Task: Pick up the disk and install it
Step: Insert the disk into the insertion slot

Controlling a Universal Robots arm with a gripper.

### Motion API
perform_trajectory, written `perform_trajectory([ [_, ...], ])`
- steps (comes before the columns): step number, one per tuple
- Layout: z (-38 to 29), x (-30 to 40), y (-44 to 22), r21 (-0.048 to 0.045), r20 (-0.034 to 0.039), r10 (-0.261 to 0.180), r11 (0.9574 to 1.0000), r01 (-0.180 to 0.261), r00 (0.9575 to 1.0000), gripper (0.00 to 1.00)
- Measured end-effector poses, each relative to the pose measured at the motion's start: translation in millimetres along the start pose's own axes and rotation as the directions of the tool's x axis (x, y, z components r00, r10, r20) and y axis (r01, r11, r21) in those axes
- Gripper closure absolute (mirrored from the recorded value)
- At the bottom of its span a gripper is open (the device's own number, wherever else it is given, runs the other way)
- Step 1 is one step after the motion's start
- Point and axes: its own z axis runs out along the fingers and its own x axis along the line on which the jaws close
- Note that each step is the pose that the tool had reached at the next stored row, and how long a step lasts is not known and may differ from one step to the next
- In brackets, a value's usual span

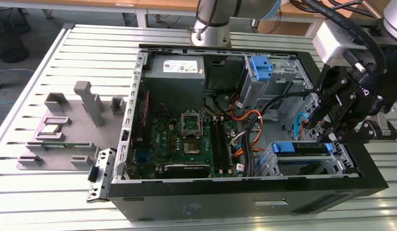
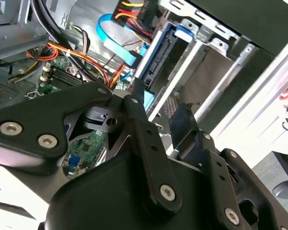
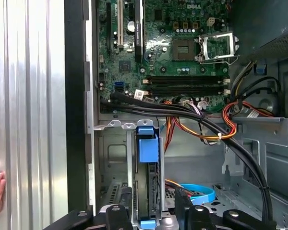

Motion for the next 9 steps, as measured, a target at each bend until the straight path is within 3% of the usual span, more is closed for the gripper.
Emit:
perform_trajectory([
  [5, 8.2, -3.5, 0.4, 0.0046, 0.0003, -0.013, 0.9999, 0.013, 0.9999, 0.52],
  [9, 8.7, -3.5, 0.5, 0.0051, 0.0002, -0.015, 0.9999, 0.015, 0.9999, 0.52],
])
